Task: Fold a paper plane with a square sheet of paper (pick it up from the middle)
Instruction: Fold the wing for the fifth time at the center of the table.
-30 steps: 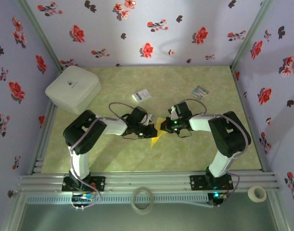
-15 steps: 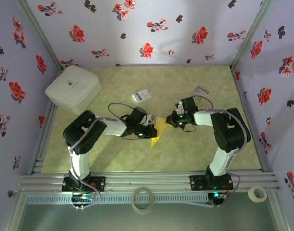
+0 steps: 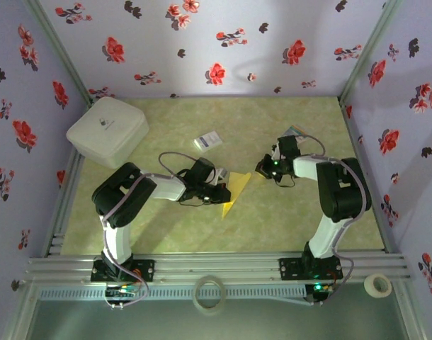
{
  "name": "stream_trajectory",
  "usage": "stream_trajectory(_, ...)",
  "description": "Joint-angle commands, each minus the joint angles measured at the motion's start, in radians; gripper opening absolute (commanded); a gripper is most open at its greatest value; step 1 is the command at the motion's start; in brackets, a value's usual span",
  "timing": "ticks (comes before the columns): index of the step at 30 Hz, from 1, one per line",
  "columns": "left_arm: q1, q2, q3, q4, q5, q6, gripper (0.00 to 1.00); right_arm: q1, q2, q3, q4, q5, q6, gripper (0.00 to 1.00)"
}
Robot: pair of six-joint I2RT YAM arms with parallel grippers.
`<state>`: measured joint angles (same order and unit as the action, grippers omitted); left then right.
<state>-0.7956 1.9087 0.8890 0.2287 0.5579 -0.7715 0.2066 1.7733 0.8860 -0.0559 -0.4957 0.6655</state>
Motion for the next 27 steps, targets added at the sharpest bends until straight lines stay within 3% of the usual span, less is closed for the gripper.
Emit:
stream_trajectory(1,-0.005,0.05,-0.068,-0.244,-0.063,0.006,0.0,0.004,-0.106,-0.003,-0.02,0.008,0.014,0.08)
stream_trajectory(5,-0.005,0.035,-0.071,-0.23,-0.069,-0.007,0.0,0.06,-0.14,-0.013,0.022,-0.106,0.022,0.08)
stream_trajectory(14,-0.005,0.033,-0.074,-0.217,-0.072,-0.012,0.0,0.198,-0.042,-0.007,0.012,-0.127,0.003,0.06)
stream_trajectory(27,-0.005,0.042,-0.078,-0.205,-0.068,-0.016,0.0,0.044,0.059,0.024,0.03,-0.055,0.009,0.06)
